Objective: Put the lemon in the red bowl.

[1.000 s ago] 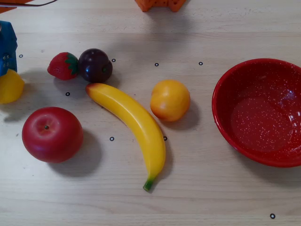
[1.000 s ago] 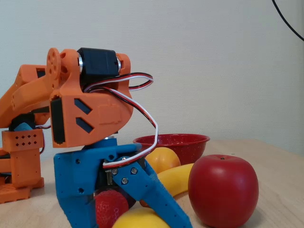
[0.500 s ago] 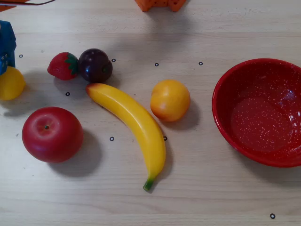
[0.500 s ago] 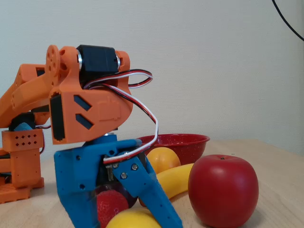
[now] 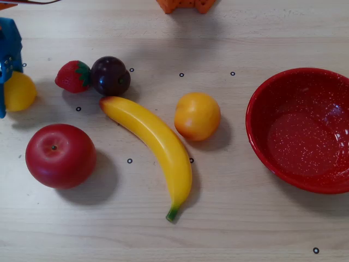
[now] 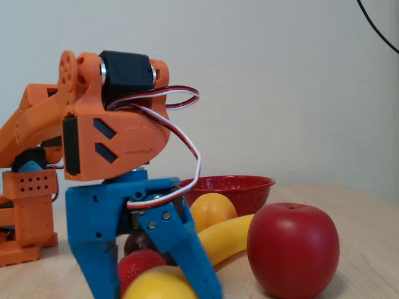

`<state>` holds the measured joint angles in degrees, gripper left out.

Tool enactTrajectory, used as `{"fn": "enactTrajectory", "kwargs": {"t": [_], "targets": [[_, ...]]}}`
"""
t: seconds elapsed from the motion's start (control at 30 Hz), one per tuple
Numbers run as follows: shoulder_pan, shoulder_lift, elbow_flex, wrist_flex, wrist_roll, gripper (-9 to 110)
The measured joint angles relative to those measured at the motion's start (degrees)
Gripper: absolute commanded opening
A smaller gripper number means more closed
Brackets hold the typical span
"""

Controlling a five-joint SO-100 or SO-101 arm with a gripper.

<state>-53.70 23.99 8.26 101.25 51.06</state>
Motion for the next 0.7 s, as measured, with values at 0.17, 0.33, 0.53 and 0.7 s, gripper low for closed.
{"fn": "enactTrajectory", "kwargs": {"t": [0.17, 0.33, 0.53, 0.7], "targets": [[0.00, 8.79, 4.13, 1.23, -3.25, 0], [0.09, 21.71, 12.48, 1.41, -5.71, 0], [3.96, 36.04, 28.83, 1.41, -10.37, 0], [11.60, 50.62, 39.81, 1.76, -17.84, 0]]}}
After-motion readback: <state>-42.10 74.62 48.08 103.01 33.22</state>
